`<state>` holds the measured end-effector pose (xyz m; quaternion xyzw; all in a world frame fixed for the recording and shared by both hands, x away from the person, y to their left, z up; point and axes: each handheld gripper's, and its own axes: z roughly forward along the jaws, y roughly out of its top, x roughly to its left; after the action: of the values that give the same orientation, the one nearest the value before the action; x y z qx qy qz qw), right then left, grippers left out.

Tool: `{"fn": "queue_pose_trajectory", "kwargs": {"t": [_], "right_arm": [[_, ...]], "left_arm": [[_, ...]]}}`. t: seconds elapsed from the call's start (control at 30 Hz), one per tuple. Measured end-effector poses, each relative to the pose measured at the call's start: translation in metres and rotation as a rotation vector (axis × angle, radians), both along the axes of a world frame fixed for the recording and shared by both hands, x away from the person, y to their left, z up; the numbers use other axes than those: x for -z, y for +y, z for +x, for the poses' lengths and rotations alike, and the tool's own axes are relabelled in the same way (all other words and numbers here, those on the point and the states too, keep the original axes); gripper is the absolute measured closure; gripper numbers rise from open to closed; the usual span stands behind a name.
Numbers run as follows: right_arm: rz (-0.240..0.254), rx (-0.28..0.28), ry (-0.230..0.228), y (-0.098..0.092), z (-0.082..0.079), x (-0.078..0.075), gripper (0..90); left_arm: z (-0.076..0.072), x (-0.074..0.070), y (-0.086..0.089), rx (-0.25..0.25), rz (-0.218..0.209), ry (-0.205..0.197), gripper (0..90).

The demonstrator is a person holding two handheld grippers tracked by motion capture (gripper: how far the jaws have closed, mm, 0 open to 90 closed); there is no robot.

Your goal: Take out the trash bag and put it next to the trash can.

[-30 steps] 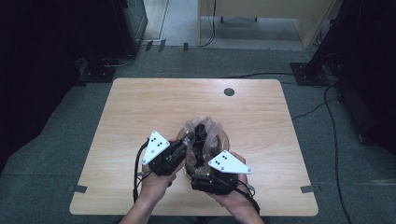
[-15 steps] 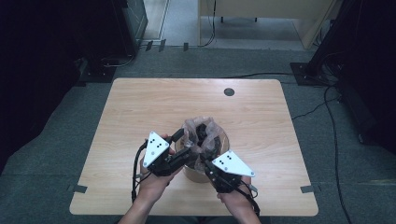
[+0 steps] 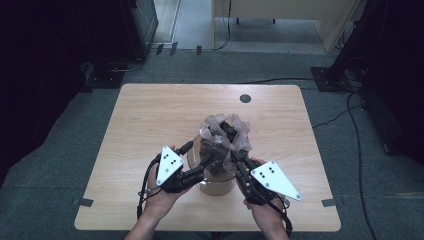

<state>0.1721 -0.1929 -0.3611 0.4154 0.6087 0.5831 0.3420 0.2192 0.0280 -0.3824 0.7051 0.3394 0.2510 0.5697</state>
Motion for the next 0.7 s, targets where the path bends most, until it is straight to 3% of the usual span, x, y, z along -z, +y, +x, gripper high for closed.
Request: {"fn": "queue_pose_trajectory", "kwargs": {"t": [0.17, 0.37, 0.53, 0.7], "right_arm": [[0.003, 0.040, -0.082, -0.008, -0.009, -0.013, 90.0], [0.016, 0.094, -0.144, -0.021, -0.017, -0.026, 90.0], [0.026, 0.132, -0.157, -0.035, -0.017, -0.032, 90.0], [0.042, 0.176, -0.138, -0.048, -0.013, -0.033, 90.0]], "left_arm": [[0.004, 0.002, 0.011, -0.030, -0.015, 0.011, 34.6], [0.006, 0.002, 0.026, -0.070, -0.054, 0.014, 33.9], [0.011, 0.002, 0.040, -0.121, -0.077, 0.025, 33.0], [0.019, 0.006, 0.057, -0.201, -0.090, 0.048, 32.1]]}}
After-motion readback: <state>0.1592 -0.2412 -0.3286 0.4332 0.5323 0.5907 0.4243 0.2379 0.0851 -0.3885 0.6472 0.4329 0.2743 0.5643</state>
